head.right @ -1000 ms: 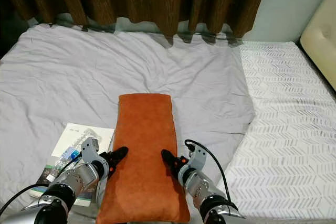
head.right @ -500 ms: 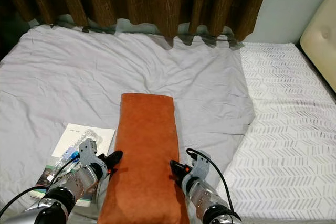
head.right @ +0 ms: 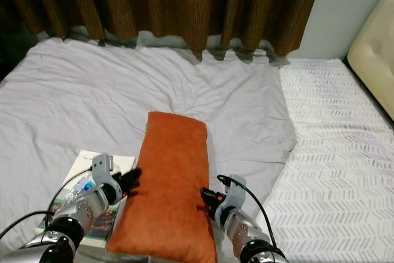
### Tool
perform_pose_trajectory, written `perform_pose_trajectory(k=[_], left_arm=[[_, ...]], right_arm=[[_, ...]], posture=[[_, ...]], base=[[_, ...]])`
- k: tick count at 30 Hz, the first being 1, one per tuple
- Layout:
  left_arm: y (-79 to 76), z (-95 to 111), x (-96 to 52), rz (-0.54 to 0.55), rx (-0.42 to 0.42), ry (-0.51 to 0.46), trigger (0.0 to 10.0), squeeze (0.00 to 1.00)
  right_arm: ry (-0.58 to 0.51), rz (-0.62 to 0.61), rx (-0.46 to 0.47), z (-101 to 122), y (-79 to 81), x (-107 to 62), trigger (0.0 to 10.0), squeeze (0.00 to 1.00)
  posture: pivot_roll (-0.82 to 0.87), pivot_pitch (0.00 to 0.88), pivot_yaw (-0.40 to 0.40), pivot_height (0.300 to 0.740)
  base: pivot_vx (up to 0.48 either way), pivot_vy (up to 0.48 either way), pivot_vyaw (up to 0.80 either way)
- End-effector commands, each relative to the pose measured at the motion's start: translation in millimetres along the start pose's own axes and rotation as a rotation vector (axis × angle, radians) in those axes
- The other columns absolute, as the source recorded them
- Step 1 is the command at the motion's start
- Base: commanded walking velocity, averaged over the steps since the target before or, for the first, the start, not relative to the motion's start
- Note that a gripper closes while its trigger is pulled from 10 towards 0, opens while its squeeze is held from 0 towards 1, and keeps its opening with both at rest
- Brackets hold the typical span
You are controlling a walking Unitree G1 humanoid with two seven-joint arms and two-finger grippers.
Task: Clean up the room
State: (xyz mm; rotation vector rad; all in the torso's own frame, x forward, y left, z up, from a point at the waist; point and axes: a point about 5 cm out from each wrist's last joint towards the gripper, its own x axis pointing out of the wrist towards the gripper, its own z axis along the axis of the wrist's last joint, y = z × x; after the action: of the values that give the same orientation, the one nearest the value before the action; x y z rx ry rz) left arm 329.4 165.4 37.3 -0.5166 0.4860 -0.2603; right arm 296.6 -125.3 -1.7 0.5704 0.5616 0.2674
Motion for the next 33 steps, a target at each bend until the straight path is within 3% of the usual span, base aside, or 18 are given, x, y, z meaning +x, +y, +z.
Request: perform_pose_trajectory(k=[1, 3, 4, 6, 8, 9, 10, 11, 12, 15, 18, 19, 20, 25, 26, 27, 28, 33], left_arm=[[-3.7, 35.1, -2.1, -0.046, 0.104, -0.125, 0.0, 0.00], [-18.1, 63.5, -2.9, -0.110, 0.195, -0.213, 0.0, 0.00], [-18.1, 63.5, -2.9, -0.110, 0.195, -0.213, 0.0, 0.00], [-36.2, 87.3, -5.5, -0.182, 0.274, -0.285, 0.0, 0.00], [-42.3, 93.7, -6.7, -0.205, 0.293, -0.305, 0.0, 0.00], [-54.8, 103.0, -9.9, -0.250, 0.347, -0.338, 0.0, 0.00], [-54.8, 103.0, -9.9, -0.250, 0.347, -0.338, 0.0, 0.00], [-65.5, 104.5, -15.2, -0.297, 0.417, -0.349, 0.0, 0.00], [-68.1, 103.8, -17.2, -0.304, 0.428, -0.351, 0.0, 0.00], [-69.7, 102.7, -19.0, -0.305, 0.421, -0.352, 0.0, 0.00], [-64.7, 95.2, -15.1, -0.239, 0.416, -0.322, 0.0, 0.00], [-64.3, 91.7, -12.2, -0.224, 0.420, -0.299, 10.0, 0.00], [-69.1, 90.1, -11.2, -0.213, 0.460, -0.314, 10.0, 0.00], [-76.9, 89.6, -12.8, -0.206, 0.506, -0.335, 10.0, 0.00], [-80.7, 87.6, -14.0, -0.222, 0.523, -0.345, 10.0, 0.00], [-80.7, 87.6, -14.0, -0.222, 0.523, -0.345, 10.0, 0.00], [-87.2, 81.4, -15.6, -0.242, 0.586, -0.358, 10.0, 0.00], [-98.6, 67.7, -17.9, -0.295, 0.633, -0.365, 10.0, 0.00]], right_arm=[[-0.104, 0.015, -0.034, 26.4, -0.6, 0.1, 0.0, 0.00], [-0.238, 0.054, -0.052, 58.7, 8.0, 0.6, 0.0, 0.00], [-0.238, 0.054, -0.052, 58.7, 8.0, 0.6, 0.0, 0.00], [-0.397, 0.070, -0.096, 91.7, 18.9, -5.0, 0.0, 0.00], [-0.452, 0.066, -0.113, 101.8, 22.2, -8.6, 0.0, 0.00], [-0.542, 0.073, -0.159, 116.4, 29.2, -18.1, 0.0, 0.00], [-0.542, 0.073, -0.159, 116.4, 29.2, -18.1, 0.0, 0.00], [-0.619, 0.055, -0.224, 122.5, 32.9, -31.5, 0.0, 0.00], [-0.651, 0.032, -0.241, 123.4, 32.7, -37.9, 0.0, 0.00], [-0.679, 0.005, -0.233, 122.8, 31.7, -44.7, 0.0, 0.00], [-0.666, -0.037, -0.243, 111.0, 28.4, -49.3, 0.0, 0.00], [-0.660, -0.042, -0.240, 108.5, 28.7, -50.1, 0.0, 0.00], [-0.658, -0.043, -0.270, 107.4, 31.7, -51.7, 0.0, 0.00], [-0.647, -0.057, -0.342, 107.6, 35.0, -54.5, 0.0, 0.00], [-0.639, -0.064, -0.369, 106.9, 34.9, -54.8, 10.0, 0.00], [-0.639, -0.064, -0.369, 106.9, 34.9, -54.8, 10.0, 0.00], [-0.629, -0.094, -0.408, 105.0, 31.8, -55.8, 10.0, 0.00], [-0.608, -0.133, -0.413, 101.0, 23.4, -56.4, 10.0, 0.00]], posture=[[0.08, 0.000, -0.048, 0.740], [0.07, 0.000, -0.048, 0.740], [0.07, 0.000, -0.048, 0.740], [0.07, 0.000, -0.048, 0.740], [0.07, 0.000, -0.048, 0.740], [0.06, 0.000, -0.045, 0.740], [0.06, 0.000, -0.045, 0.740], [0.05, 0.000, -0.043, 0.740], [0.05, 0.000, -0.043, 0.740], [0.04, 0.000, -0.041, 0.740], [0.03, 0.000, -0.037, 0.740], [0.03, 0.000, -0.036, 0.740], [0.02, 0.000, -0.033, 0.740], [0.01, 0.000, -0.029, 0.740], [0.01, 0.000, -0.026, 0.740], [0.01, 0.000, -0.026, 0.740], [0.01, 0.000, -0.025, 0.740], [0.00, 0.000, -0.022, 0.740]], base=[[0.000, 0.000, 0.00], [0.000, 0.000, 0.00], [0.000, 0.000, 0.00], [0.000, 0.000, 0.00], [0.000, 0.000, 0.00], [0.000, 0.000, 0.00], [0.000, 0.000, 0.00], [0.000, 0.000, 0.00], [0.000, 0.000, 0.00], [0.000, 0.000, 0.00], [0.000, 0.000, 0.00], [0.000, 0.000, 0.00], [0.000, 0.000, 0.00], [0.000, 0.000, 0.00], [0.349, -0.292, 0.00], [0.349, -0.292, 0.00], [0.334, -0.341, 0.00], [0.334, -0.341, 0.00]])
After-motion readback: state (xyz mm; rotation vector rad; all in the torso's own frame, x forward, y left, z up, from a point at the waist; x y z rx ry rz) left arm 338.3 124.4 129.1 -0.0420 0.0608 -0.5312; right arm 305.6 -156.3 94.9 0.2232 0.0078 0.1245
